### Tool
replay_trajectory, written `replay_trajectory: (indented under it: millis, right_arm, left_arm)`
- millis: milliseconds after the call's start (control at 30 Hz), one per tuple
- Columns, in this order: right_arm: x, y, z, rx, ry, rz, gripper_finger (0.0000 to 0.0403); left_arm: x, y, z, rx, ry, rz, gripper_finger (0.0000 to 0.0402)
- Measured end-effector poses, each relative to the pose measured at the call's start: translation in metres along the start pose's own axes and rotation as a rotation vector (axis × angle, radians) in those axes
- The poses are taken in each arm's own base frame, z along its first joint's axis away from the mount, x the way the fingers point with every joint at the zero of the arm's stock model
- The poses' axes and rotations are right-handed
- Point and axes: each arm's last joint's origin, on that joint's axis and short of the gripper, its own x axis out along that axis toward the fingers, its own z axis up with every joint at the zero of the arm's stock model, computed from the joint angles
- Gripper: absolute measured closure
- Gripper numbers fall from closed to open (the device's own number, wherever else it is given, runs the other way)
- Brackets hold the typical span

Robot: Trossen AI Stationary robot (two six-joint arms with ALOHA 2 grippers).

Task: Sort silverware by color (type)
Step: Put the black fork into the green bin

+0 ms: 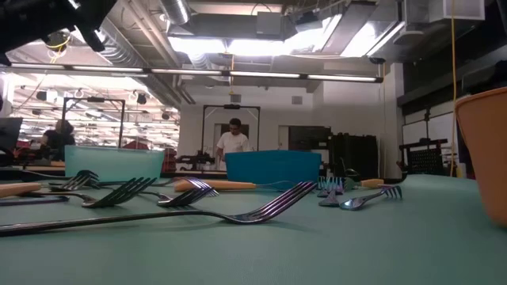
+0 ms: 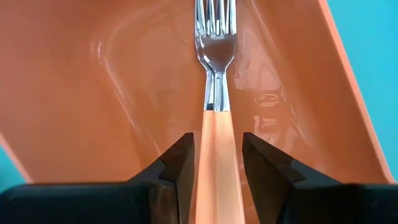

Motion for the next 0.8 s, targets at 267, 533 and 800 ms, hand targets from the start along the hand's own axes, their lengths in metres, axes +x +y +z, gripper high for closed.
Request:
replay_trajectory:
  millis: [267,533,800]
  right_arm:
    - [0.000,0.000,0.000,0.000,-0.001,0.000,0.0278]
    - [0.000,0.000,0.000,0.000,-0.001,0.001,0.0278]
    - [0.000,0.000,0.000,0.000,-0.002,0.001,0.0278]
  left_arm:
    - [0.027,-0.004,0.006,0.053,0.364,0.070,0.0277]
    - [0.053,-0.008,0.015,0.083,0.746,0.143,0.0298]
    - [0.065,-0.008,0.007,0.025,1.035,0.216,0.0305]
